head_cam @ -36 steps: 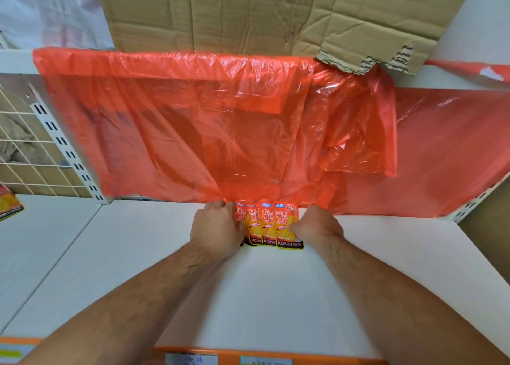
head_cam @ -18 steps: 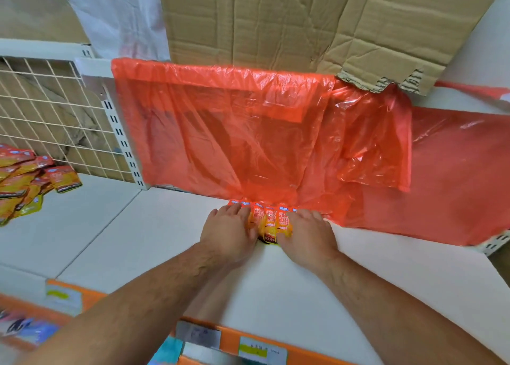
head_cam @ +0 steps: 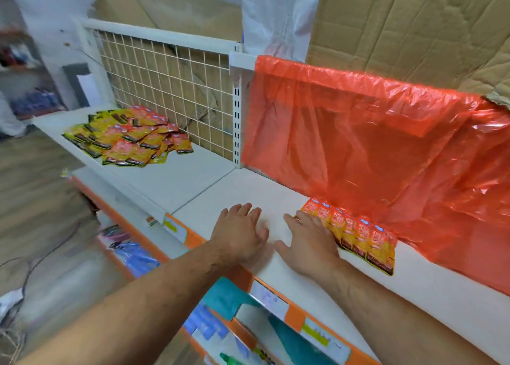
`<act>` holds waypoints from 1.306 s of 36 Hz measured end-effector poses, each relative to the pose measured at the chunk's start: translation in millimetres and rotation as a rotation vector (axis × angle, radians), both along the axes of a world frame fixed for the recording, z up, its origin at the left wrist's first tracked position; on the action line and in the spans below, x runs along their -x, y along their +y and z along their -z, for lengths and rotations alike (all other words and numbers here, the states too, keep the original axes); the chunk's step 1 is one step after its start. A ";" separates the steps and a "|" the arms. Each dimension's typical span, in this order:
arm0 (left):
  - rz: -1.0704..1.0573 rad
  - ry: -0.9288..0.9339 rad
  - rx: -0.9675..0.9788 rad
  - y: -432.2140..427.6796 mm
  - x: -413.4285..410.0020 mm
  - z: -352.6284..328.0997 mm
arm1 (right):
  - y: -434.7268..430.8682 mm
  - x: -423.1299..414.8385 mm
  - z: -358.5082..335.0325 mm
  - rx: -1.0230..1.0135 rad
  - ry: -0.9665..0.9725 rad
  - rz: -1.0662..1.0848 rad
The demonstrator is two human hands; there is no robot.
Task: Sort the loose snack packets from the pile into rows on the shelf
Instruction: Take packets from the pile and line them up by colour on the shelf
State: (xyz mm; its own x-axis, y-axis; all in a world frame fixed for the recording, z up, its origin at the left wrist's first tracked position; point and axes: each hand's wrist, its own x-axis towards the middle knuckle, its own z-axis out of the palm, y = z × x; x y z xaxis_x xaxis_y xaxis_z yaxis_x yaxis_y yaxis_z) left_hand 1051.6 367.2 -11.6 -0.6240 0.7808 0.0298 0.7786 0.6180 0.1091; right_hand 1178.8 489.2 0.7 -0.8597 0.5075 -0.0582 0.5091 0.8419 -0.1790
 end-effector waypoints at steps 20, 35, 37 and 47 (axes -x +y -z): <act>-0.116 0.035 -0.084 -220.4 195.2 7.0 | -196.5 215.2 1.5 0.077 0.058 -0.081; -0.222 0.016 -0.190 -243.0 324.6 22.3 | -204.9 374.6 15.9 0.037 0.069 -0.196; -0.235 0.020 -0.173 -237.3 347.5 20.5 | -197.4 400.9 15.9 0.041 0.092 -0.199; -0.283 0.028 -0.164 -199.1 445.1 3.1 | -154.9 504.2 7.5 0.095 0.166 -0.189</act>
